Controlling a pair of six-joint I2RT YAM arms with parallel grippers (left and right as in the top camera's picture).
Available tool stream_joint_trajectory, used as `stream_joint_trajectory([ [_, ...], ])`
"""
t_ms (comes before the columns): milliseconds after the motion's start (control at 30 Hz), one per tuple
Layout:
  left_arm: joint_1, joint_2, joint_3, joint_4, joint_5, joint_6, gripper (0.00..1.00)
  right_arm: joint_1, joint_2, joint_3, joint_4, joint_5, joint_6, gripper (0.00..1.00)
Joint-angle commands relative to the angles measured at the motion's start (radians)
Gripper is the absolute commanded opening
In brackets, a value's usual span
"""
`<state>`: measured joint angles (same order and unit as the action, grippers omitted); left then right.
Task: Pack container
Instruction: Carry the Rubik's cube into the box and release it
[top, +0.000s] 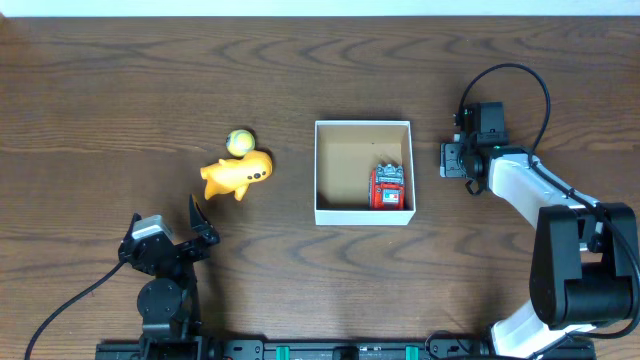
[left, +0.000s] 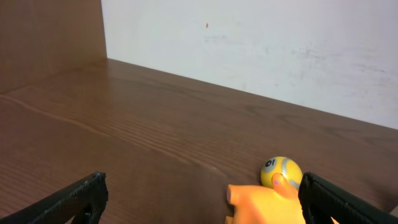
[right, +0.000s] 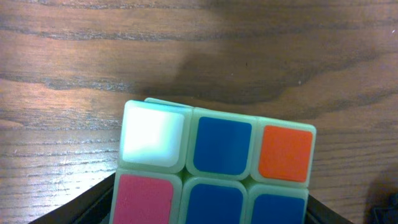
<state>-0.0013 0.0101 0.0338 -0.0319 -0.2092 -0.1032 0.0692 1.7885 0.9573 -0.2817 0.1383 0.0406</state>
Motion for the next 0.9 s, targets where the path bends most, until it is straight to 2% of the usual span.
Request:
stream_joint_trajectory([
  [0,-0.002,-0.006,-0.030,-0.016,-0.001,0.010,0.98,-0.007,-0.038,0.020,-0.018,0.008,-0.005,0.68],
  [300,-0.002,-0.006,-0.030,-0.016,-0.001,0.010,0.98,-0.003,-0.172,0.060,-0.088,0.015,-0.005,0.61],
  [467,-0.002,-0.006,-0.030,-0.016,-0.001,0.010,0.98,-0.002,-0.238,0.060,-0.121,0.014,-0.004,0.53],
  [633,-0.002,-0.006,-0.030,-0.016,-0.001,0.010,0.98,0.019,-0.282,0.060,-0.163,-0.001,0.014,0.52],
  [867,-0.002,-0.006,-0.030,-0.016,-0.001,0.010,0.98,0.130,-0.387,0.073,-0.164,-0.015,0.014,0.52],
])
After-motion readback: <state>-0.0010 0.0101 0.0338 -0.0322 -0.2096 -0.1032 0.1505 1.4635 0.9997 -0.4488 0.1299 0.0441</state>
